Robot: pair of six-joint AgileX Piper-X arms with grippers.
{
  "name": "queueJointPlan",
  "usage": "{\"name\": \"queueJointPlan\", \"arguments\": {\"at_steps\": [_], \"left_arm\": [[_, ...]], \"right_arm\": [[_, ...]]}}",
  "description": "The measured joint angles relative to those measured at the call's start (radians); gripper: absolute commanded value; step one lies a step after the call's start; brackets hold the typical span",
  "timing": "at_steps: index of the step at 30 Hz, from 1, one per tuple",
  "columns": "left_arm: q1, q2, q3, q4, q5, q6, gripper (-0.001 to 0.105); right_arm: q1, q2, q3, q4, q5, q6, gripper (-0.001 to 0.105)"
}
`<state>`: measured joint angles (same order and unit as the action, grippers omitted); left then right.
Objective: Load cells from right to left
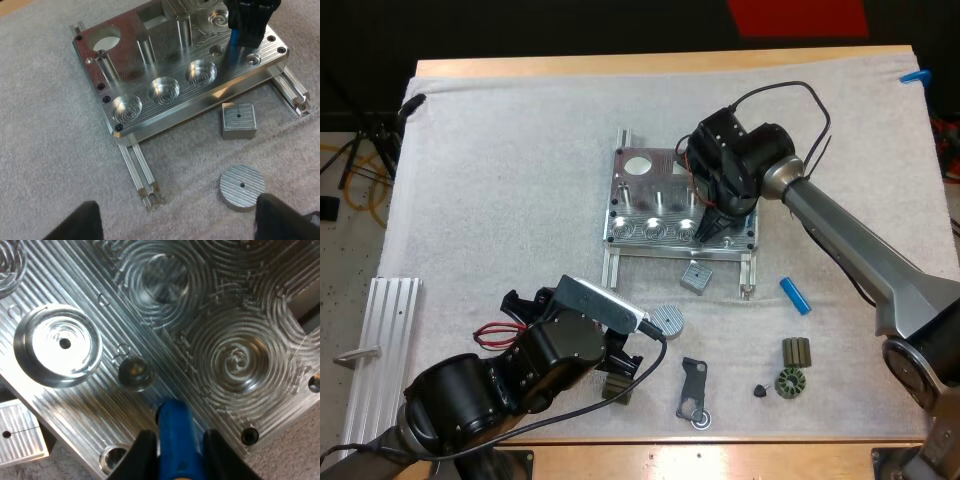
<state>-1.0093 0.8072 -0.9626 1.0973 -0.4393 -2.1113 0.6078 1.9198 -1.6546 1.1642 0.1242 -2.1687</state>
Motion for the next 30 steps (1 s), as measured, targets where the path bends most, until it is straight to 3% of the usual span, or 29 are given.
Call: {"name": "queueJointPlan", "arguments": {"at_steps": [30], "left_arm": [[0.000, 0.000, 0.000, 0.000, 0.000, 0.003, 0.063]], "right_arm": [[0.000, -0.008, 0.039, -0.059, -0.003, -0.004, 0.000]]}}
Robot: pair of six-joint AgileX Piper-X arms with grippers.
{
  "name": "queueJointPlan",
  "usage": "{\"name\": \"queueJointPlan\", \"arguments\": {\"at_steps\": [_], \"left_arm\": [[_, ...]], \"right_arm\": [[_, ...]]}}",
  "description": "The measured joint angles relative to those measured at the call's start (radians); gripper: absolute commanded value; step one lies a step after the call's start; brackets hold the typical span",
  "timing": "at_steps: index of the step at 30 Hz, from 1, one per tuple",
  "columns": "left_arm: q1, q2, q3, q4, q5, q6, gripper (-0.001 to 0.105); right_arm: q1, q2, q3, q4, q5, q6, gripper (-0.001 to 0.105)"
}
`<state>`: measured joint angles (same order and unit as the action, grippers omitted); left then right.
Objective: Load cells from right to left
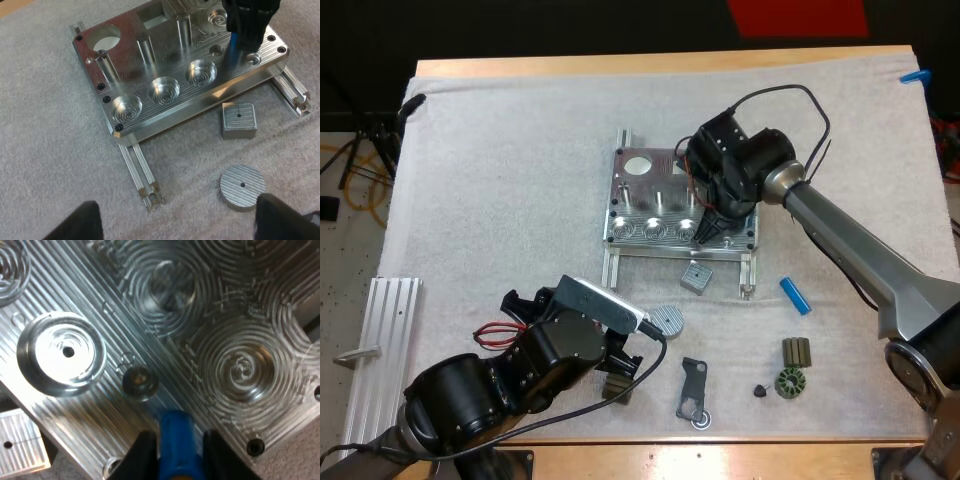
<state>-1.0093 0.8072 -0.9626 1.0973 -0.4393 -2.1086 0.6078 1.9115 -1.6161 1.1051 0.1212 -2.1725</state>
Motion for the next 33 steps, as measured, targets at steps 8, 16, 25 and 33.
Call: {"name": "queueJointPlan", "arguments": {"at_steps": [8, 16, 25, 33], "left_arm": [[0.000, 0.000, 0.000, 0.000, 0.000, 0.000, 0.063], [0.000, 0.000, 0.000, 0.000, 0.000, 0.000, 0.063], [0.000, 0.000, 0.000, 0.000, 0.000, 0.001, 0.063], [0.000, 0.000, 0.000, 0.000, 0.000, 0.001, 0.063]], "right_arm": [[0.002, 0.000, 0.002, -0.009, 0.013, -0.008, 0.000], [0.000, 0.000, 0.002, -0.004, 0.010, -0.008, 0.000], [0.000, 0.000, 0.002, 0.003, 0.013, -0.008, 0.000], [0.000, 0.000, 0.002, 0.012, 0.018, -0.008, 0.000]]}}
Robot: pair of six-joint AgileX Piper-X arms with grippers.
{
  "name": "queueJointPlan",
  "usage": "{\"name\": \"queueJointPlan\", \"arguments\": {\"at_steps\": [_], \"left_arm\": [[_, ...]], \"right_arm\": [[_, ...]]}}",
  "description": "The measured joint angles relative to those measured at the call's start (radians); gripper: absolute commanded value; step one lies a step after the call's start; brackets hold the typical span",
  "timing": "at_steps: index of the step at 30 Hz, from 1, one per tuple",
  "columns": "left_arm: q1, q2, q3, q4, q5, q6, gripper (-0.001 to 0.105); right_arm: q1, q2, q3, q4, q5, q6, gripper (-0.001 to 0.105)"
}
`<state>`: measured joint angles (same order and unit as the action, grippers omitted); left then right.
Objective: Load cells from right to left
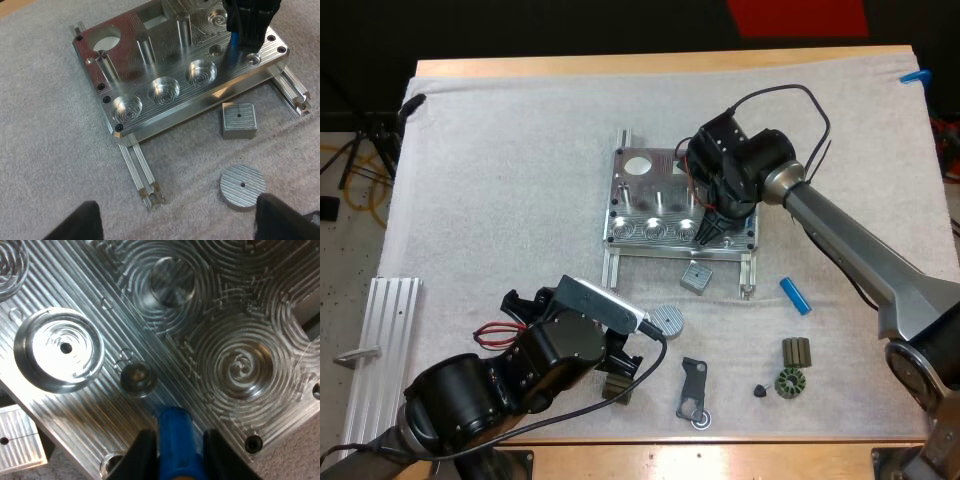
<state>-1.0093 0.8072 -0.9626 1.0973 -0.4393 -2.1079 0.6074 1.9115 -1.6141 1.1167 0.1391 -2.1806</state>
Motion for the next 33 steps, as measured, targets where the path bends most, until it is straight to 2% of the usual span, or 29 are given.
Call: {"name": "queueJointPlan", "arguments": {"at_steps": [2, 4, 6, 7, 9, 11, 25, 33], "left_arm": [[0.000, 0.000, 0.000, 0.000, 0.000, 0.000, 0.063], [0.000, 0.000, 0.000, 0.000, 0.000, 0.000, 0.063], [0.000, 0.000, 0.000, 0.000, 0.000, 0.000, 0.063], [0.000, 0.000, 0.000, 0.000, 0.000, 0.000, 0.063], [0.000, 0.000, 0.000, 0.000, 0.000, 0.000, 0.063], [0.000, 0.000, 0.000, 0.000, 0.000, 0.000, 0.063], [0.000, 0.000, 0.000, 0.000, 0.000, 0.000, 0.063], [0.000, 0.000, 0.000, 0.000, 0.000, 0.000, 0.063]], "right_arm": [[0.000, 0.000, 0.000, 0.001, 0.000, 0.005, 0.000], [0.000, 0.000, 0.000, 0.001, 0.000, 0.005, 0.004], [0.000, -0.003, 0.000, 0.001, 0.000, 0.021, 0.020], [0.000, -0.003, 0.000, 0.001, 0.000, 0.027, 0.023], [0.000, -0.005, 0.003, 0.003, 0.010, 0.036, 0.036], [-0.006, -0.005, 0.003, 0.004, 0.021, 0.039, 0.041], [-0.011, -0.067, 0.005, -0.031, -0.012, 0.072, 0.042], [-0.011, -0.081, 0.004, -0.036, 0.030, 0.072, 0.042]]}}
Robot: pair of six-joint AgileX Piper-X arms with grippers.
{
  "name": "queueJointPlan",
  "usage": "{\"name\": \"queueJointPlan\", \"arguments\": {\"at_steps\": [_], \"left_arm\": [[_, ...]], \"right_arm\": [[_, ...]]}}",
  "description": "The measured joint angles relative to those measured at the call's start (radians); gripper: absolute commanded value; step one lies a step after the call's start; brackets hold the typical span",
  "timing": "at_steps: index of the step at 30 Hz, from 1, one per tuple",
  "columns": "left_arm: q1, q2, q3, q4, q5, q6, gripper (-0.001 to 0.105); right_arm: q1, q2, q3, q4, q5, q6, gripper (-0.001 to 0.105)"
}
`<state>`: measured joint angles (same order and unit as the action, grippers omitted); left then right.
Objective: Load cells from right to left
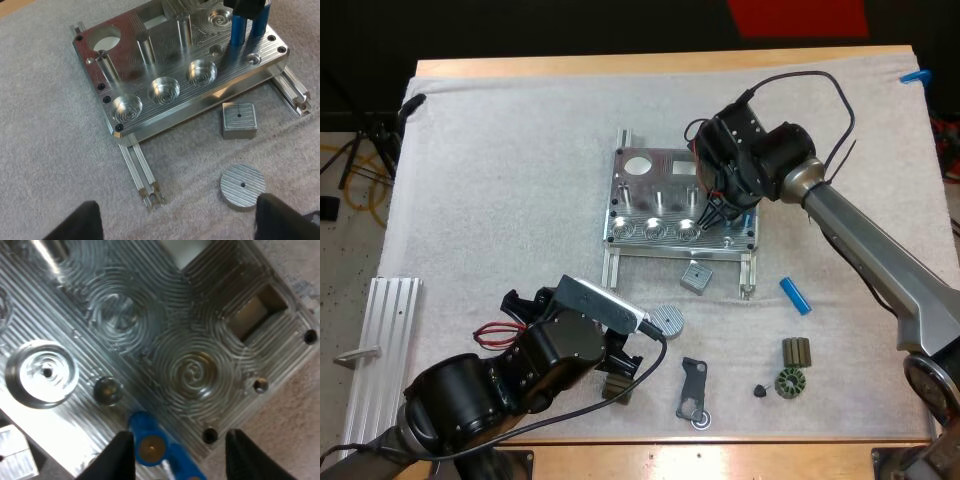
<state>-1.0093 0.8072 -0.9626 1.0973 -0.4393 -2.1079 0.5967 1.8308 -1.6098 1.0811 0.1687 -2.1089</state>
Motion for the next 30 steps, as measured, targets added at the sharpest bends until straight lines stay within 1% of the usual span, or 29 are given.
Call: {"name": "queueJointPlan", "arguments": {"at_steps": [3, 9, 28, 30], "left_arm": [[0.000, 0.000, 0.000, 0.000, 0.000, 0.000, 0.063], [0.000, 0.000, 0.000, 0.000, 0.000, 0.000, 0.063], [0.000, 0.000, 0.000, 0.000, 0.000, 0.000, 0.063], [0.000, 0.000, 0.000, 0.000, 0.000, 0.000, 0.063]], "right_arm": [[0.000, 0.000, 0.000, 0.000, 0.027, 0.000, 0.042], [-0.006, 0.000, 0.005, -0.004, 0.035, 0.000, 0.042], [-0.011, 0.042, 0.010, -0.022, 0.037, 0.000, 0.042], [-0.011, 0.042, 0.010, -0.022, 0.025, 0.000, 0.042]]}}
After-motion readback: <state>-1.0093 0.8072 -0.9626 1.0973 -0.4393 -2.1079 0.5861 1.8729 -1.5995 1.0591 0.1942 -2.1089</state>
